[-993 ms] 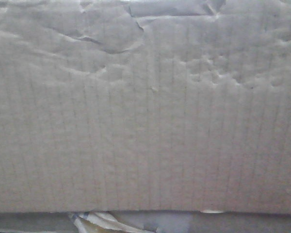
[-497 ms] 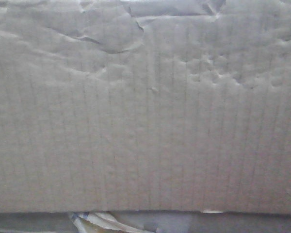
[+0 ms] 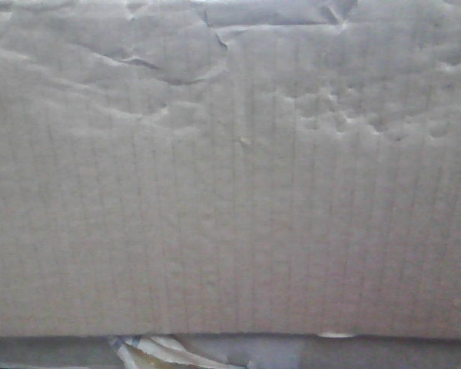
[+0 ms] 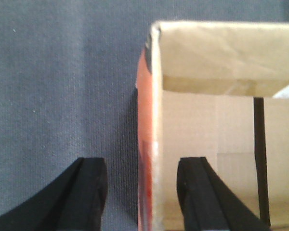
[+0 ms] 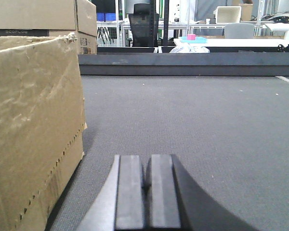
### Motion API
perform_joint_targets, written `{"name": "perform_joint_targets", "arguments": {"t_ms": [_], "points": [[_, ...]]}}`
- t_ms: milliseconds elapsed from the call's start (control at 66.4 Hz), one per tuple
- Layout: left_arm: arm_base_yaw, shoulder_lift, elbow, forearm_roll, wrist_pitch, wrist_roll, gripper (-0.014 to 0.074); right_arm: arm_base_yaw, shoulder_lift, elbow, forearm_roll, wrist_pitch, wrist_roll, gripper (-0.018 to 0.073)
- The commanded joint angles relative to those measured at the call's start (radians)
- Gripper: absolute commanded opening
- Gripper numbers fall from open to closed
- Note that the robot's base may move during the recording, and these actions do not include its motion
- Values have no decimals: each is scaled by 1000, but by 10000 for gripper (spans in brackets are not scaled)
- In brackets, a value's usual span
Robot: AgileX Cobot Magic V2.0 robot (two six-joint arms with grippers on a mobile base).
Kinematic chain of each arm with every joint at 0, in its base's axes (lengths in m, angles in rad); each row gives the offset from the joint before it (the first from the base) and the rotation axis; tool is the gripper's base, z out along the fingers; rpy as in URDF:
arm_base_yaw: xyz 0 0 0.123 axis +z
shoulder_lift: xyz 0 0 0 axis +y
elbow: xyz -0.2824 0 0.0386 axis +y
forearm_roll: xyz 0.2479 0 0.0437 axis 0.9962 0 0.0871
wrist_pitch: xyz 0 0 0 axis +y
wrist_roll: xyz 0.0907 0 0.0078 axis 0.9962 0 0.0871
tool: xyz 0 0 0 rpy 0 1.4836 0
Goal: Stack two boxes on right shelf middle
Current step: 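Close the left gripper on the orange-printed box wall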
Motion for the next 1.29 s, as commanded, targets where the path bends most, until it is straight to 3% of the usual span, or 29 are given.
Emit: {"name": "perform_joint_targets", "arguments": {"t_ms": [0,166,226,316,512,753,963,1069,1159,1279], "points": [[2,1,1,-5,2,4,253,4,-3,0,-8,-24,-2,-162],[2,1,1,-5,2,4,183,4,-3,0,-8,-24,-2,-162],[2,1,1,-5,2,4,96,4,-3,0,-8,-24,-2,-162],[2,1,1,-7,4,4,-109,4,-3,0,-8,-24,-2,-162],[2,-11,-46,-40,10,-58,-111,4,-3,0,-8,-24,-2,-162],[7,-62,-308,-29,10,-163,-111,4,-3,0,-8,-24,-2,-162],[-4,-74,-622,-47,89,-366,-111,4,-3,0,-8,-24,-2,-162],[-63,-74,-735,-50,162,-430,-111,4,-3,0,-8,-24,-2,-162],[-151,-74,-784,-27,162,-538,-111,4,-3,0,-8,-24,-2,-162],[-324,-74,-792,97,162,-734,-111,4,-3,0,-8,-24,-2,-162]]}}
